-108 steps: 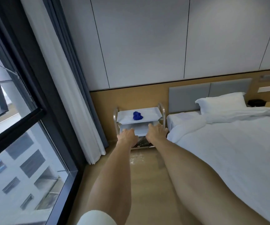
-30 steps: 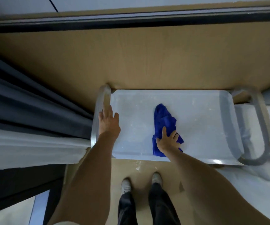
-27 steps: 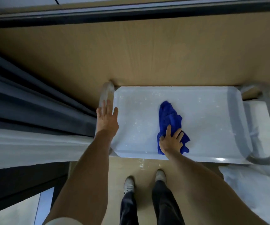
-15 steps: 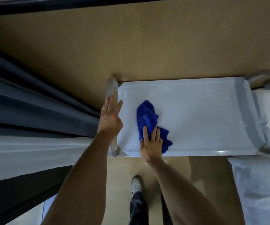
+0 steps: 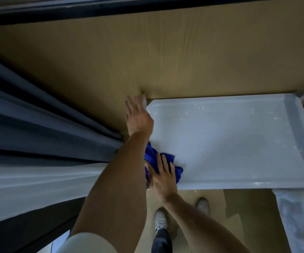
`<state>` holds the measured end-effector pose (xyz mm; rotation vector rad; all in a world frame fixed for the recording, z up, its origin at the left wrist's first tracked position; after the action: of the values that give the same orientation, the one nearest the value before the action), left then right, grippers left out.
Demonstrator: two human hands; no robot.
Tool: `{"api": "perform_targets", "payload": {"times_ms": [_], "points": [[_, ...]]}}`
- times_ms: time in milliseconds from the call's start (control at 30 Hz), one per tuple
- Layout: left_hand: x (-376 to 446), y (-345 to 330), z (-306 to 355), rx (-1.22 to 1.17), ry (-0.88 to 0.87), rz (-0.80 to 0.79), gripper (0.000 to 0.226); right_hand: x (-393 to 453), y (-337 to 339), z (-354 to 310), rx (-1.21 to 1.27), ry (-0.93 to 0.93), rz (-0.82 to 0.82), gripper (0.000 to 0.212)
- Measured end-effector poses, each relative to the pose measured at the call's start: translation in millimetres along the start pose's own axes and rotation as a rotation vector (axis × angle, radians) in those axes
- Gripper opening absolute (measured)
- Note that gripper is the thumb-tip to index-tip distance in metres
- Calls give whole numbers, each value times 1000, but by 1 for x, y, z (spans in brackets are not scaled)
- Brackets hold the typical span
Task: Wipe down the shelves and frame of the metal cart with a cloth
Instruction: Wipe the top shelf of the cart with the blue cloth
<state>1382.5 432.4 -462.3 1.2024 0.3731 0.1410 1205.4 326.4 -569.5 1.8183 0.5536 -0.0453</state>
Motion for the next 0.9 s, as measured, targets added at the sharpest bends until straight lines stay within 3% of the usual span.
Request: {"api": "perform_targets", "payload": {"times_ms": [133,267,433,567,633,767,900], "points": [[9,-12,-1,-87,56,-8,61,46,15,23,-13,-10,91,64],[15,-11,-2,-127,42,48,60,154,49,45,30,-201,244,58],[26,-19,-8,-102,45,61,67,240,61,33,91,-354,224,70],[24,-17,-12,-82,72,50,65,168,42,14,54,-128,203,57],[20,-13,-11,-72,73,40,69,100,25,8,109,-84,209,47],[15,-3,-6,-74,78,46,67,-32,-19,-4,114,-47,155,48],[18,2,-5,-53,107,64,53,-30,-22,7,39,-73,112,49]]}}
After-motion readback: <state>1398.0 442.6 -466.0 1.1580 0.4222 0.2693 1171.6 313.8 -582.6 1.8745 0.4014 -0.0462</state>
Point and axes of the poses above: each hand's wrist, its own x-axis towards the middle knuckle, its own y-axis out of the back of the hand, z = x × y, the point moved 4 cm from there along x, towards the middle knuckle, and after that the axes turned 1 degree about -z, right-handed, at the moved point
